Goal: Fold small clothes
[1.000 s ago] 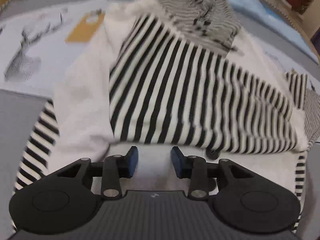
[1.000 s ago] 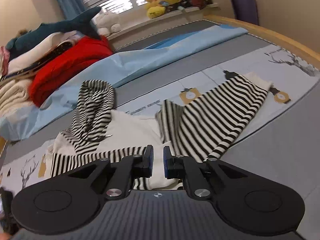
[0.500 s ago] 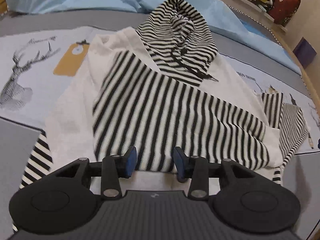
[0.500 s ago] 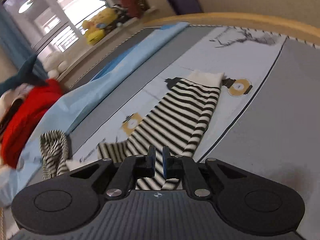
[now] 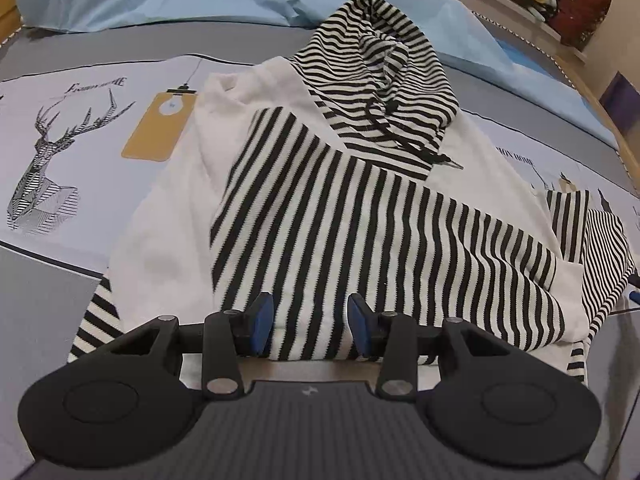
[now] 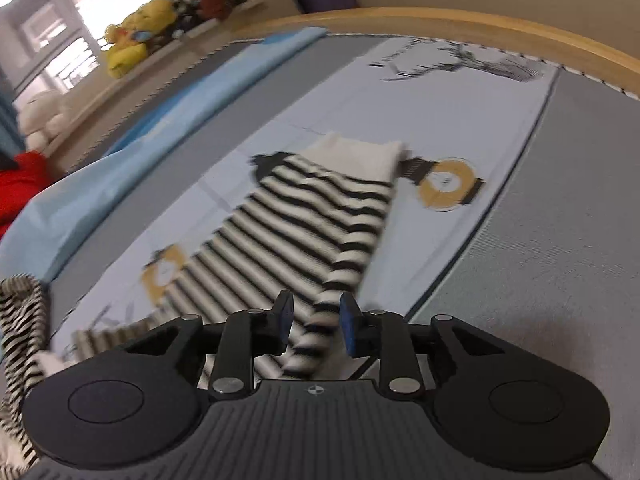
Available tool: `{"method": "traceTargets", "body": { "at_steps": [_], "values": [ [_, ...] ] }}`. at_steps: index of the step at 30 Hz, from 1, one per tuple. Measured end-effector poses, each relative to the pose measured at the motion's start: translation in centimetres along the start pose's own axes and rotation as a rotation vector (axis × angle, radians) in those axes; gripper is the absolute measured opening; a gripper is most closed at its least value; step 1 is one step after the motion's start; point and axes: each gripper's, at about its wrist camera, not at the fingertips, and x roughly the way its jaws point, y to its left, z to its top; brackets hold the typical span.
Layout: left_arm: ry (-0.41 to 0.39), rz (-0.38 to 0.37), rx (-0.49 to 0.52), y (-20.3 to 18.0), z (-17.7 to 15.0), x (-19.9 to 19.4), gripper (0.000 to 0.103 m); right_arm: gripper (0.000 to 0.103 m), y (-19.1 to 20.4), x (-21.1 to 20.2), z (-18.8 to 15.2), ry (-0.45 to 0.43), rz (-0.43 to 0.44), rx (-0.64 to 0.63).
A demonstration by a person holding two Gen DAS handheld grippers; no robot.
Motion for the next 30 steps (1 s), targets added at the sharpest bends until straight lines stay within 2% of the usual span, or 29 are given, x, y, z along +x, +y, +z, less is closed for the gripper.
{"method": "traceTargets", "body": {
  "at_steps": [3,9,11,12,14,17,21,26,28,30],
  "values": [
    [0.006,-0.005,0.002,-0.3,0.0,0.3,0.045,0.037,-1.3,1.6,0.2,0.005,-0.025,0.026],
    [0.007,-0.005,0.000,-0.5,0.0,0.4,0.045,0.036,-1.0,3.5,0.4,-0.041,0.011,-0.004],
    [0.007,-0.005,-0.004,-0.4,0.1,0.4,0.045,0.008,-0.7,3.6,0.3,-0.053,0.029,-0.004],
    [0.006,-0.005,-0.008,-0.2,0.1,0.3,0.045,0.008,-0.6,3.4,0.2,-0.064,0.023,-0.006],
    [0.003,-0.007,-0.013,0.0,0.4,0.1,0.045,0.007,-0.1,2.3,0.5,-0.100,-0.002,-0.010],
    [-0.008,-0.020,-0.030,0.4,0.8,-0.5,0.045,0.006,0.6,-0.7,1.8,-0.146,0.007,0.024],
    [-0.019,-0.033,-0.052,0.9,1.2,-1.1,0.045,0.006,1.9,-7.0,2.2,-0.195,0.029,0.096],
    [-0.017,-0.024,-0.086,1.7,1.2,-1.2,0.045,0.007,2.4,-12.3,-1.7,-0.168,-0.038,0.164],
    [-0.017,-0.023,-0.092,1.9,1.1,-1.3,0.045,0.007,1.7,-12.2,-3.1,-0.155,-0.078,0.196],
    [-0.020,-0.019,-0.089,2.1,1.0,-1.4,0.045,0.006,1.0,-10.7,-3.3,-0.101,-0.132,0.261]
  ]
}}
